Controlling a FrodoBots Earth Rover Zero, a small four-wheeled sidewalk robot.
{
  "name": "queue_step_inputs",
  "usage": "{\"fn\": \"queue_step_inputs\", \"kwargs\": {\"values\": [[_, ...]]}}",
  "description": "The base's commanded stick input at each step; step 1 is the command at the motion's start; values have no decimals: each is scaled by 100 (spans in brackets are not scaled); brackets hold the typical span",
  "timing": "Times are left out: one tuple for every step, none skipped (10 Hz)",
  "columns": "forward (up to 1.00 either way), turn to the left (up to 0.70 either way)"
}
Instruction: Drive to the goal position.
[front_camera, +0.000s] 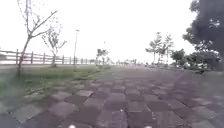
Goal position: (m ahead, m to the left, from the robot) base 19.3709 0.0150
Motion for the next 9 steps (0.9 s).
{"fn": "queue_step_inputs", "kwargs": {"values": [[100,-36],[100,4],[100,-22],[100,-36],[100,-36],[100,-36],[100,-20],[100,4],[100,4]]}}
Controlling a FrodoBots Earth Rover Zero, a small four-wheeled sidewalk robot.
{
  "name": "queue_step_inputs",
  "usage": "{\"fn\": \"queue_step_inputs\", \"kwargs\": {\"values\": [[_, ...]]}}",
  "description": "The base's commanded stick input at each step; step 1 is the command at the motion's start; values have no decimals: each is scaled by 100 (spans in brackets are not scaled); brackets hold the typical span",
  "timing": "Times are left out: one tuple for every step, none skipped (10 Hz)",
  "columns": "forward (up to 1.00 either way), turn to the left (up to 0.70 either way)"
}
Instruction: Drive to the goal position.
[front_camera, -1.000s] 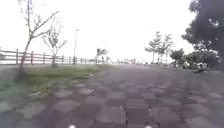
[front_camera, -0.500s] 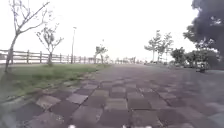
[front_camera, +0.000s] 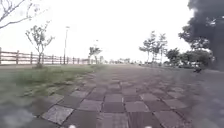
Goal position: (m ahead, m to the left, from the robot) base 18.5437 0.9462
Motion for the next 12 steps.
{"fn": "queue_step_inputs", "kwargs": {"values": [[100,4],[100,4],[100,4],[100,4],[100,4],[100,4],[100,4],[100,4],[100,4],[100,4],[100,-4],[100,-36]]}}
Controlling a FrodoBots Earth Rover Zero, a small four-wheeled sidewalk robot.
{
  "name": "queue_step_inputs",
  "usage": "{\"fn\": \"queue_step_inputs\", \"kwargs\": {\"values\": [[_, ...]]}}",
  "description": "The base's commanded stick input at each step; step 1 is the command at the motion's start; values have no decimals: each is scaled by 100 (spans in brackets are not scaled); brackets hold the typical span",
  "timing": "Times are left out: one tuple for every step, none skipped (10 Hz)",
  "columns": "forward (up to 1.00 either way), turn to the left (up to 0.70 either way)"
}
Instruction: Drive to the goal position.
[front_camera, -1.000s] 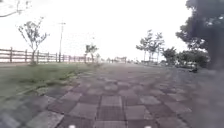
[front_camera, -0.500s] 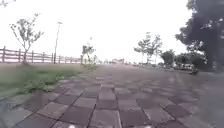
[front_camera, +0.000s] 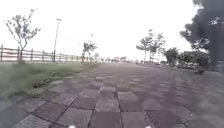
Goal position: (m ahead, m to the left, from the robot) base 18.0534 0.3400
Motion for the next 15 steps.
{"fn": "queue_step_inputs", "kwargs": {"values": [[100,-36],[100,-36],[100,-36],[100,-36],[100,-36],[100,-36],[100,-18],[100,4],[100,4],[100,4],[100,4],[100,4],[100,4],[100,4],[100,4]]}}
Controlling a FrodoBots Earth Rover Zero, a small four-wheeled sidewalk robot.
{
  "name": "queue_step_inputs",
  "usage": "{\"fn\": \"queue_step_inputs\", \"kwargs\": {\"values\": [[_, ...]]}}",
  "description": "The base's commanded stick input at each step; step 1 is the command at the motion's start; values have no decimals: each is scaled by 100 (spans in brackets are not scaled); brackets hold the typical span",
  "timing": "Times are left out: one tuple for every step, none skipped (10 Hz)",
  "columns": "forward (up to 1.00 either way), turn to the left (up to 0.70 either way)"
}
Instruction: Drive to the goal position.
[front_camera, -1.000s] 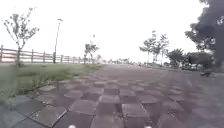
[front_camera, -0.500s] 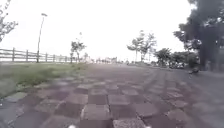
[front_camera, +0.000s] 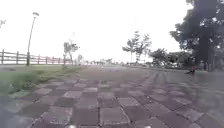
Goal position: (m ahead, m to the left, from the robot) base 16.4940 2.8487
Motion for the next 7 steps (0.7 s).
{"fn": "queue_step_inputs", "kwargs": {"values": [[100,4],[100,4],[100,4],[100,4],[100,4],[100,4],[100,4]]}}
